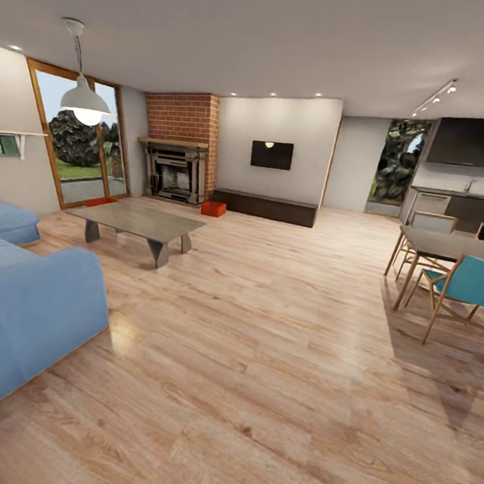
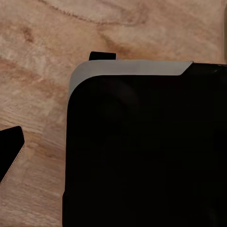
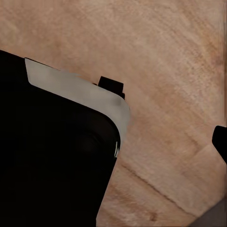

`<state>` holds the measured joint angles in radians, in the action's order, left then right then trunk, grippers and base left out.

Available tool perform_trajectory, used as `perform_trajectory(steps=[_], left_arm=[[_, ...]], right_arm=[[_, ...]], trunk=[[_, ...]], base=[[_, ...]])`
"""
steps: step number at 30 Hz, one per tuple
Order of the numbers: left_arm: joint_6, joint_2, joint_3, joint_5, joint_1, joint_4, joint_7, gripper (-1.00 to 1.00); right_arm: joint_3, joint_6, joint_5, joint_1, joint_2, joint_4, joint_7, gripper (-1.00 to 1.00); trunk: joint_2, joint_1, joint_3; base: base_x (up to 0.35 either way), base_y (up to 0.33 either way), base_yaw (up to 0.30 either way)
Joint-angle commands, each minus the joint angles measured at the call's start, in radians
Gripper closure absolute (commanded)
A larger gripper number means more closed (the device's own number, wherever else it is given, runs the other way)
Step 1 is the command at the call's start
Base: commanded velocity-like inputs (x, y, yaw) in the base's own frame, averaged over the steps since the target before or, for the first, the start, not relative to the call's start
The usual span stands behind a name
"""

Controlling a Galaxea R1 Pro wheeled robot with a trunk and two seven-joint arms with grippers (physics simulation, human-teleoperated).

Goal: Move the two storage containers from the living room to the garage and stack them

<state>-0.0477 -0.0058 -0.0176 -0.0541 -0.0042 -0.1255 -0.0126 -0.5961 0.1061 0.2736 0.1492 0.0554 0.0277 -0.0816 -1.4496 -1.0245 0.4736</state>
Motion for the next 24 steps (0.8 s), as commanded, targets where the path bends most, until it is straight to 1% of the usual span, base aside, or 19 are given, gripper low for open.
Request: perform_trajectory(steps=[1,24], left_arm=[[-0.002,0.0,0.0,-0.006,0.0,0.0,-0.001,-1.0],[-0.002,0.001,0.001,-0.007,0.0,0.0,-0.001,-1.0]], right_arm=[[-0.007,0.006,0.011,0.001,0.0,0.003,-0.006,-1.0],[-0.007,0.006,0.011,0.001,0.0,0.003,-0.006,-1.0]], trunk=[[0.0,-0.001,0.001],[0.0,-0.001,0.001]], base=[[0.321,0.0,0.0],[0.321,0.0,0.0]])
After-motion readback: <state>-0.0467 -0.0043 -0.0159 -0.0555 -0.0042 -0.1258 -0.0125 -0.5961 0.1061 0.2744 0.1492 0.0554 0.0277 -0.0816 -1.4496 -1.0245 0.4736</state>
